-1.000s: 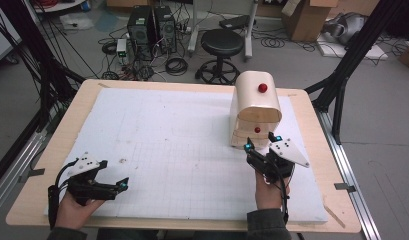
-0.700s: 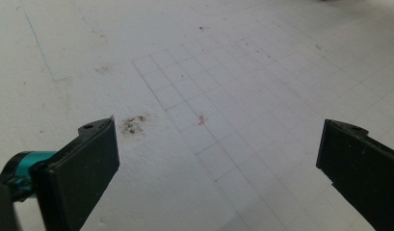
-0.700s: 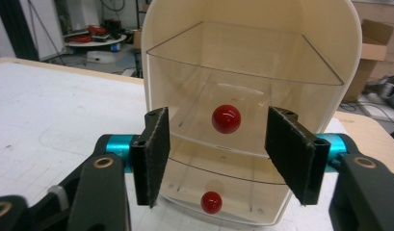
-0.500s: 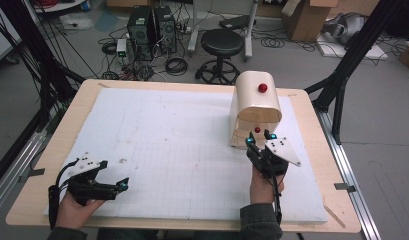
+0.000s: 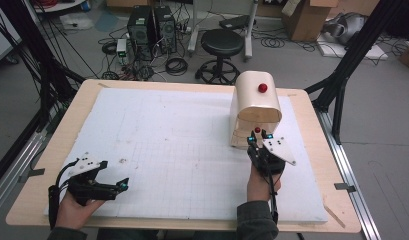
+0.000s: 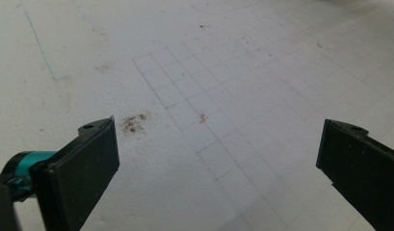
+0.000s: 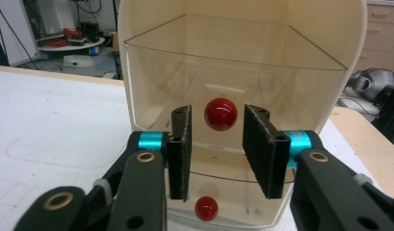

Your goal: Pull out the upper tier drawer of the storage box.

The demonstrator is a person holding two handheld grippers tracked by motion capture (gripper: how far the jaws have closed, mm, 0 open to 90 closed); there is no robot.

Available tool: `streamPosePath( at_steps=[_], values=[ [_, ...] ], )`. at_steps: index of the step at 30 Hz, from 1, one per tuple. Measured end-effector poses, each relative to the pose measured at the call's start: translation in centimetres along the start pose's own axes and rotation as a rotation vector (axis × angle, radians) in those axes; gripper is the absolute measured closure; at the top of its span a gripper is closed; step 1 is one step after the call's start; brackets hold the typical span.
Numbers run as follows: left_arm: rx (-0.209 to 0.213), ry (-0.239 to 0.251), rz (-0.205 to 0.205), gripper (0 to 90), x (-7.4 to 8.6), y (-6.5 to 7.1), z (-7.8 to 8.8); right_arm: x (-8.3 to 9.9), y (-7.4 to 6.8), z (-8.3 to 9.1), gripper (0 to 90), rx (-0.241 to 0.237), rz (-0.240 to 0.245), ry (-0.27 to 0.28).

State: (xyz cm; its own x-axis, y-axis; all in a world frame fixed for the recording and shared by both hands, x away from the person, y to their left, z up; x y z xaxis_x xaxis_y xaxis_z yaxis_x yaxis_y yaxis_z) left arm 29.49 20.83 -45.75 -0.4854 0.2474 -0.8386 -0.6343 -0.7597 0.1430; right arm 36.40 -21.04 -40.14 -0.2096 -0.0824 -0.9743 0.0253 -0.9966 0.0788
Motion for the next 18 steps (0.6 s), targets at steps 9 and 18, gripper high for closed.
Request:
streamPosePath(
  at_steps=[9,18],
  values=[
    [-0.001,-0.001,0.000,1.7,0.00,0.01,0.01,0.00,0.14,-0.38,69.9,0.007,0.002,0.006],
    [-0.002,-0.003,-0.001,1.7,0.03,-0.01,-0.01,0.01,0.02,-0.64,71.5,0.022,0.007,0.012]
  ],
)
Point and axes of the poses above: each handheld gripper's, and its own axes: z roughly backward along the jaws, x roughly out of its underside, y roughly to its right, the point moved 8 cm from there along -z, roughly forward along the jaws, and after that the axes turned 5 degrees about x, right-handed, at the moved point
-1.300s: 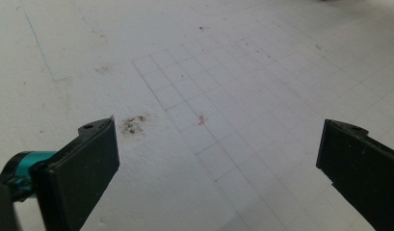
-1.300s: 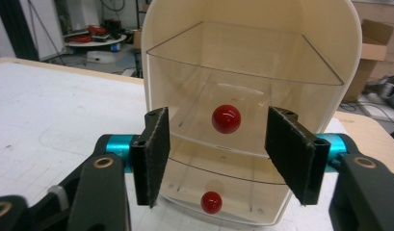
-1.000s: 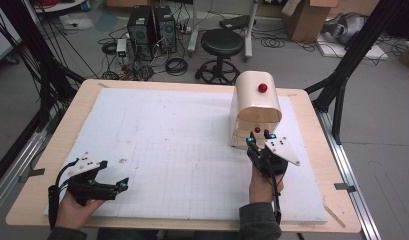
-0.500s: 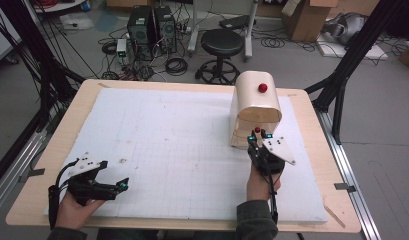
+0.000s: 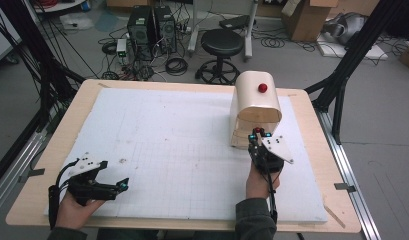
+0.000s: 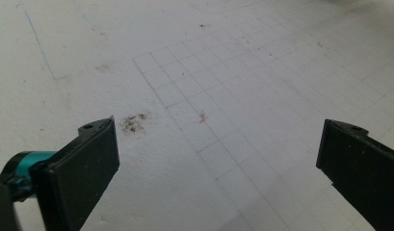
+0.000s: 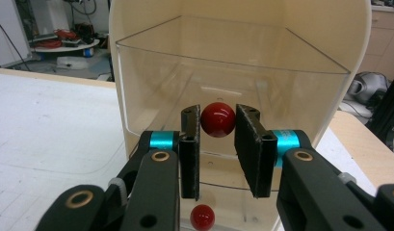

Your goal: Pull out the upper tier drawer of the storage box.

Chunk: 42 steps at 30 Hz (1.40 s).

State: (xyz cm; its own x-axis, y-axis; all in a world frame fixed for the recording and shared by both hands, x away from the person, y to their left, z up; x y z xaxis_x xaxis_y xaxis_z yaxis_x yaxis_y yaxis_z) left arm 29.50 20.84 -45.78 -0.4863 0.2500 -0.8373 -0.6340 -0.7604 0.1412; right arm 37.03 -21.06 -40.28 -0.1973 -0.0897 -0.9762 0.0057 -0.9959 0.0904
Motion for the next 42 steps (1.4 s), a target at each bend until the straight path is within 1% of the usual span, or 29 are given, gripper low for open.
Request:
streamPosePath(
  at_steps=[5,10,13,20,38,42],
  values=[
    [-0.001,-0.001,-0.001,1.7,0.00,0.00,0.00,0.06,-0.04,-0.16,72.0,0.009,0.007,-0.001],
    [-0.002,0.001,0.002,1.7,-0.02,-0.01,0.03,0.06,-0.01,-0.17,72.5,0.007,0.008,-0.001],
    [-0.001,0.001,0.000,1.7,-0.02,-0.01,0.03,0.05,-0.01,-0.17,72.8,0.003,0.001,-0.001],
    [-0.003,0.003,-0.001,1.7,-0.06,-0.03,0.05,0.04,0.06,-0.14,73.1,0.001,0.008,-0.002],
    [-0.005,0.000,-0.001,1.7,-0.03,-0.14,0.07,0.17,0.13,0.53,73.1,-0.008,0.003,-0.008],
    [-0.006,-0.001,0.000,1.8,-0.02,-0.14,0.05,0.17,0.18,0.55,73.1,-0.009,0.008,-0.007]
  ],
)
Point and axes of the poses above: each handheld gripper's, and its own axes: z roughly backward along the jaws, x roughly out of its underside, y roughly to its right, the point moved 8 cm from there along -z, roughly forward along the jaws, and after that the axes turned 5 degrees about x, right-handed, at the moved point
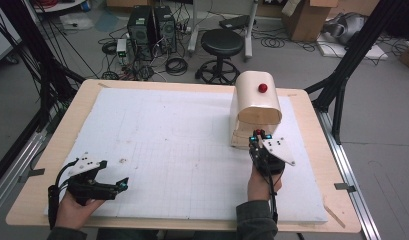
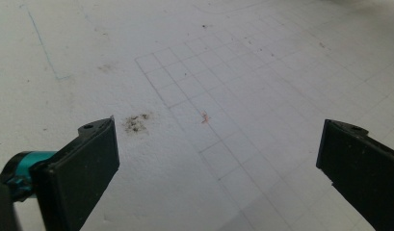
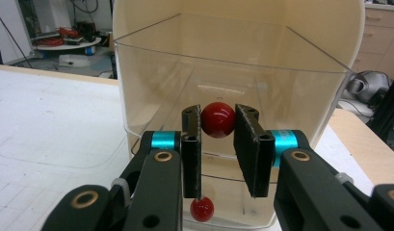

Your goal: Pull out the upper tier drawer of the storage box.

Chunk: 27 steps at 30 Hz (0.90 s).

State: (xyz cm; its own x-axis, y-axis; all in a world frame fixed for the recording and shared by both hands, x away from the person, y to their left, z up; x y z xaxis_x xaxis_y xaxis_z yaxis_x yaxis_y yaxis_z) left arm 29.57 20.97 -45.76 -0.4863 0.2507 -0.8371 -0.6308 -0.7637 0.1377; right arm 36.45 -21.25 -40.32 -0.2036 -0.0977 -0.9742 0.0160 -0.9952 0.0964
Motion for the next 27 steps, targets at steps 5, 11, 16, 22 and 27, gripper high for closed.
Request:
streamPosePath(
  at_steps=[5,11,16,22,27],
  values=[
    [0.001,0.000,0.000,1.7,0.0,0.0,0.0,0.0,0.0,0.1,73.2,0.000,-0.003,-0.003],
    [-0.002,-0.001,0.000,1.7,0.0,0.0,0.0,0.1,0.0,0.4,73.1,-0.002,-0.009,-0.004],
    [-0.003,0.000,0.001,1.7,0.0,0.0,0.0,0.1,0.0,0.7,73.1,-0.003,-0.010,-0.002],
    [-0.002,0.001,0.003,1.7,0.0,0.0,-0.1,0.2,-0.1,1.1,73.1,-0.003,-0.014,0.000],
    [-0.002,0.000,0.000,1.7,0.0,0.0,0.0,0.3,-0.1,1.6,73.1,-0.003,-0.020,0.005]
  ],
)
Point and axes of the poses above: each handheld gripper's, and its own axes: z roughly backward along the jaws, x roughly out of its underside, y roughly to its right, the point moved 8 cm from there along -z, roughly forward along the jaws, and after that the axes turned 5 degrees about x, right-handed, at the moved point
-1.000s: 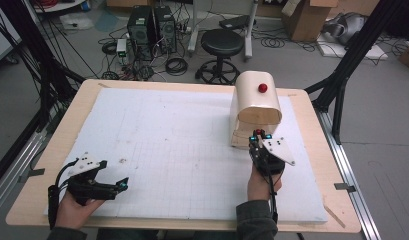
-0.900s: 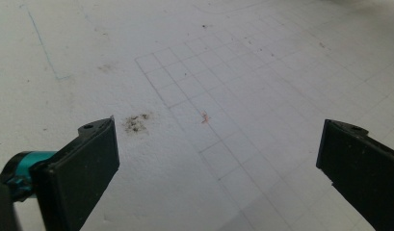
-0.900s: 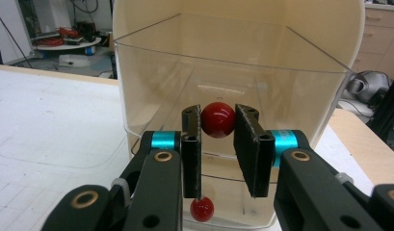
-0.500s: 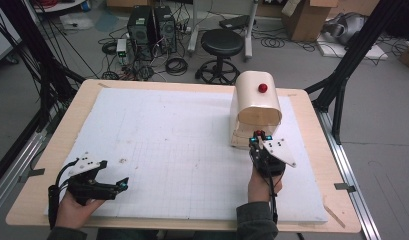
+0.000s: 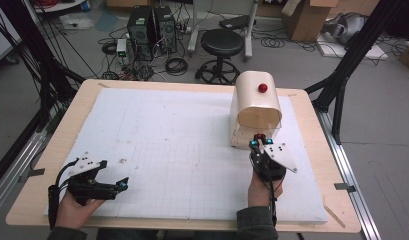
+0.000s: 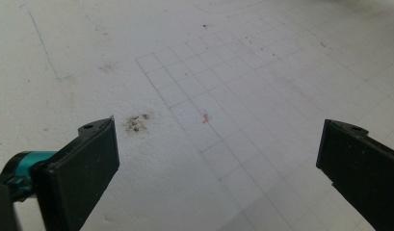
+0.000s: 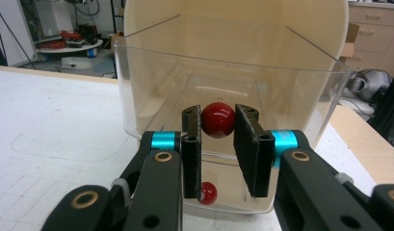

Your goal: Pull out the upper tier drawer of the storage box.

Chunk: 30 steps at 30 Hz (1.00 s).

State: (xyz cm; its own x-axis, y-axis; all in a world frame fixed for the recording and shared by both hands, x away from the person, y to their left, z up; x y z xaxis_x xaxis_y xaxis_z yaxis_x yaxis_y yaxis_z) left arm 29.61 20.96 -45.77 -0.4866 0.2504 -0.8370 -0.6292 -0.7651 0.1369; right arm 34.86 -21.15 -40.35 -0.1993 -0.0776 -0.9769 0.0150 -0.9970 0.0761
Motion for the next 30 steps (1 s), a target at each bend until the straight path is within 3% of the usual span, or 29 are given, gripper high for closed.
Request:
streamPosePath(
  at_steps=[30],
  values=[
    [-0.001,-0.003,-0.001,1.7,0.0,0.1,-0.1,0.6,-0.1,3.0,73.1,-0.014,-0.023,0.006]
  ],
)
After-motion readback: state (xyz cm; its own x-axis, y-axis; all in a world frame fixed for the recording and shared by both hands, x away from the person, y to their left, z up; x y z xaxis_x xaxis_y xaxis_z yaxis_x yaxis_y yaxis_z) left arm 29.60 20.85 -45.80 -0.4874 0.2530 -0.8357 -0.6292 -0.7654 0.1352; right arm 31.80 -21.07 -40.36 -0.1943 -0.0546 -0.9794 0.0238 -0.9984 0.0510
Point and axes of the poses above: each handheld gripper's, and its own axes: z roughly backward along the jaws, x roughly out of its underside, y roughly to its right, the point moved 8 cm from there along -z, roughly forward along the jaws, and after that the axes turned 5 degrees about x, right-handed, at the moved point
